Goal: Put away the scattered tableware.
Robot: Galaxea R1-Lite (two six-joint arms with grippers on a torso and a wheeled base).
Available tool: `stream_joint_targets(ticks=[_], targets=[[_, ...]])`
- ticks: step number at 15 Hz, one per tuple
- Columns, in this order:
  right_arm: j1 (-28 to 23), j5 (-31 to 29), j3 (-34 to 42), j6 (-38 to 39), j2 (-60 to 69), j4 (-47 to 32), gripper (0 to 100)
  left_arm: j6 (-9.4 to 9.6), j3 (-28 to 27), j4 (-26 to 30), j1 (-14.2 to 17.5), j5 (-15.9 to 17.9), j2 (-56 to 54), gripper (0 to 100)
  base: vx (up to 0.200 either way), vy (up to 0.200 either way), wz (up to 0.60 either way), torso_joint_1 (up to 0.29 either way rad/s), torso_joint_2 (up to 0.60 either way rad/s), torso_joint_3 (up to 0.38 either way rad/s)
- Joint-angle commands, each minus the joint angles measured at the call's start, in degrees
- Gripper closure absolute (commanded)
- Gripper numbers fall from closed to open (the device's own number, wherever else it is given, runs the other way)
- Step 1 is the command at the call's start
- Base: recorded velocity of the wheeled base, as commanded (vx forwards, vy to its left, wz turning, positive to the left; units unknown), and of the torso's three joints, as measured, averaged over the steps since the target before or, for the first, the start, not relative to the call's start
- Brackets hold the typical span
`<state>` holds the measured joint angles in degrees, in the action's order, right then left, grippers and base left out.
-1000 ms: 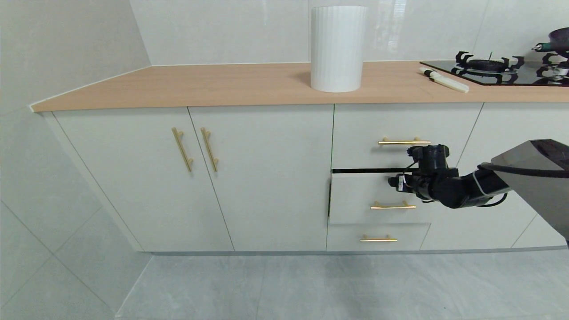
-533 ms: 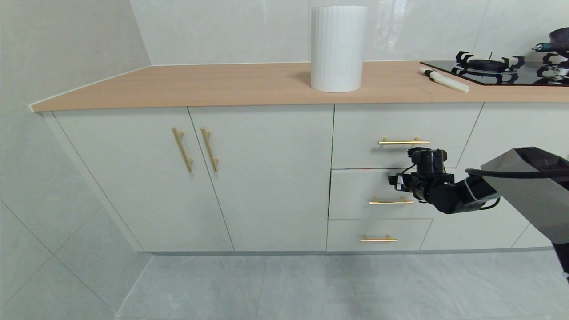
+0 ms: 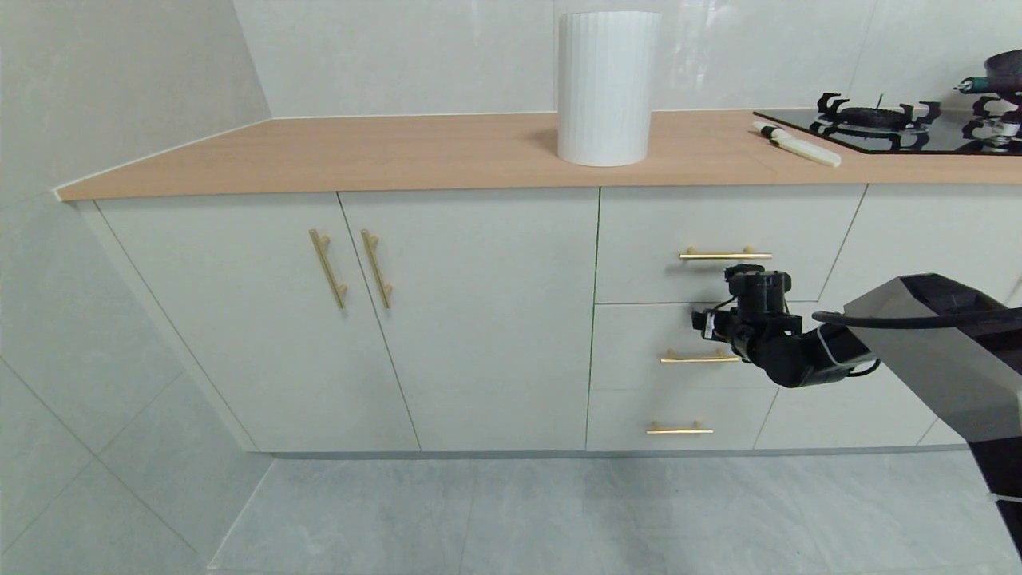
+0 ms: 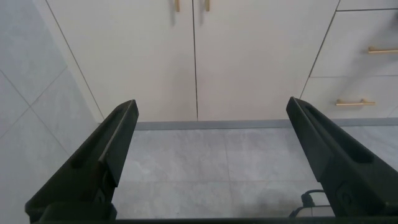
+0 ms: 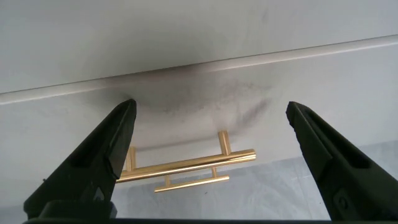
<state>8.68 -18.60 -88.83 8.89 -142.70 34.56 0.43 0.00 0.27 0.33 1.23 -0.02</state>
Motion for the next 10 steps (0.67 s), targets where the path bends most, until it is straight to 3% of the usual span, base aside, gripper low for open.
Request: stream_joint_targets(ticks=[1,3,5,7,10], targets=[[-0.07,-0.21,-0.46,0.17,-0.47,0.51,0,0.01,0.00,0.00,0.02,0.00,0.02,0,0.000,0.000,0.00,0.000,0.00,0.000],[-0.07,-0.21,-0.29,0.25,-0.29,0.51,0,-0.08,0.00,0.00,0.02,0.00,0.02,0,0.000,0.000,0.00,0.000,0.00,0.000],[-0.07,-0.29,5.86,2.98,6.30,0.51,0,-0.08,0.00,0.00,0.02,0.00,0.02,0,0.000,0.000,0.00,0.000,0.00,0.000],[0.02,-0.03,13.77,3.07,13.42,0.60,0,-0.08,0.00,0.00,0.02,0.00,0.02,0,0.000,0.000,0.00,0.000,0.00,0.000],[2.22,-0.29,31.88,2.45,37.32,2.00,0,0.01,0.00,0.00,0.02,0.00,0.02,0,0.000,0.000,0.00,0.000,0.00,0.000]])
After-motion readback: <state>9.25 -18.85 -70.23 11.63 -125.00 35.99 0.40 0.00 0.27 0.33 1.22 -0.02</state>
